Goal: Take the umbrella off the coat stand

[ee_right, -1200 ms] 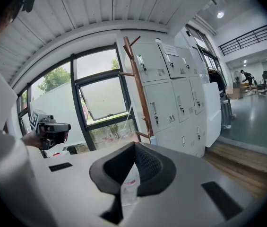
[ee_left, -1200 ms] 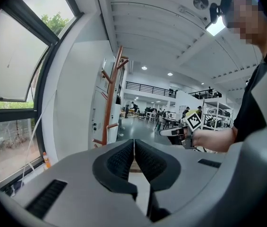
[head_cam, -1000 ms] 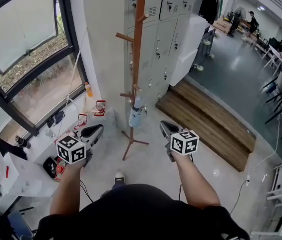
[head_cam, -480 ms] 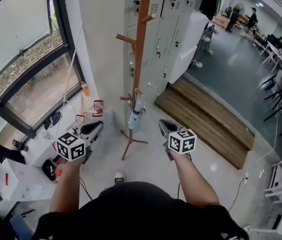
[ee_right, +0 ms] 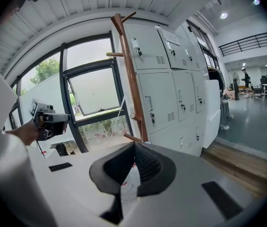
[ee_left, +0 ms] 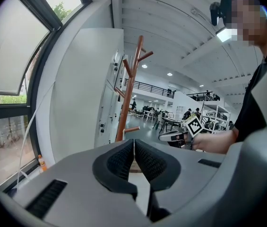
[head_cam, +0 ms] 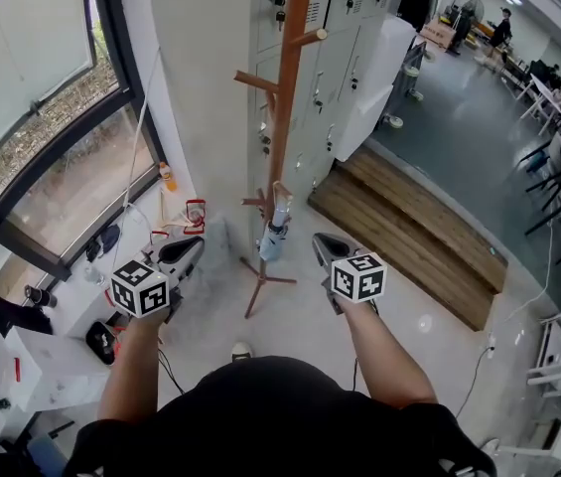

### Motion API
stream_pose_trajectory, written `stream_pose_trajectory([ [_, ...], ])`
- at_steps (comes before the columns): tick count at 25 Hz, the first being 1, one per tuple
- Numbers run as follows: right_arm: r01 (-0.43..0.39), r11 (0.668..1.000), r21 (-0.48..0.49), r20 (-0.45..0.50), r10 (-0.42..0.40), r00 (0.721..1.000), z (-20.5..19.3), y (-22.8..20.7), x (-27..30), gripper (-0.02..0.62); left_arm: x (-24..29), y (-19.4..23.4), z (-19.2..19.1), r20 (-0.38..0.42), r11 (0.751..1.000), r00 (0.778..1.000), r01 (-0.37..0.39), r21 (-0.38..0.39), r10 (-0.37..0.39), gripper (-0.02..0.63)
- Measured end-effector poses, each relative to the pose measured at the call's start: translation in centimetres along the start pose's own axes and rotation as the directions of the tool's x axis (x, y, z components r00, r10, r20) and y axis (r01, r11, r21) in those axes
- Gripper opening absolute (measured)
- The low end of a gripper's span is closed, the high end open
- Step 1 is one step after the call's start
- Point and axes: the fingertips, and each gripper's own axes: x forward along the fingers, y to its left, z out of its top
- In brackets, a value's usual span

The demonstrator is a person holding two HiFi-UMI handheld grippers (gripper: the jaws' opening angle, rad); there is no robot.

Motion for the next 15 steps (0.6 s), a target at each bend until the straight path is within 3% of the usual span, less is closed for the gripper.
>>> stream_pose_trajectory([
  [13, 0.026, 1.000, -0.008, -0.025, -0.026, 0.999, 0.1, -1.7, 5.6, 0.017, 2.4, 5.0, -0.2, -0.031, 1.000, 0.999, 0.012, -0.018, -0.013, 0.029],
  [15, 0.029, 1.000, -0.002, -0.031, -0.030, 0.999, 0.0, -2.0, 6.5, 0.048, 2.6, 5.9, -0.4, -0.036, 1.000, 0.999, 0.010, -0.024, -0.011, 0.029],
])
